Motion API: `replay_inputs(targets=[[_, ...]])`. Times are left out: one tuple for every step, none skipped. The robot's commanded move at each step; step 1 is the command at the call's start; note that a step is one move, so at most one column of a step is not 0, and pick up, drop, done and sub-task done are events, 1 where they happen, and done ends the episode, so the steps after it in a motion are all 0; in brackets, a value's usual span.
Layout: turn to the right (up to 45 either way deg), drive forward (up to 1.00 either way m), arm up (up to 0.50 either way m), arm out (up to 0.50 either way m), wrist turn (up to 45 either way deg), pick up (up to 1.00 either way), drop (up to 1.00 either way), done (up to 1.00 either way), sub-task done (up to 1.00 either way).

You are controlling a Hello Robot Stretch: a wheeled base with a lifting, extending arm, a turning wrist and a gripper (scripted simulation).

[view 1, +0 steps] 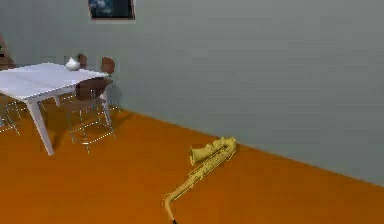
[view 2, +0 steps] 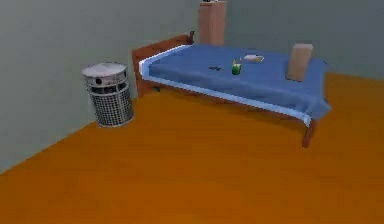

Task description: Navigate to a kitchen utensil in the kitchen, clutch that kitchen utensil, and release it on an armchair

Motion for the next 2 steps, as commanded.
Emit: replay_inputs(targets=[[-45.0, 0.00, 0.00, 0.00, 0.0, 0.00, 0.00, 0.00, 0.00], [-30.0, 0.00, 0.00, 0.00, 0.0, 0.00, 0.00, 0.00, 0.00]])
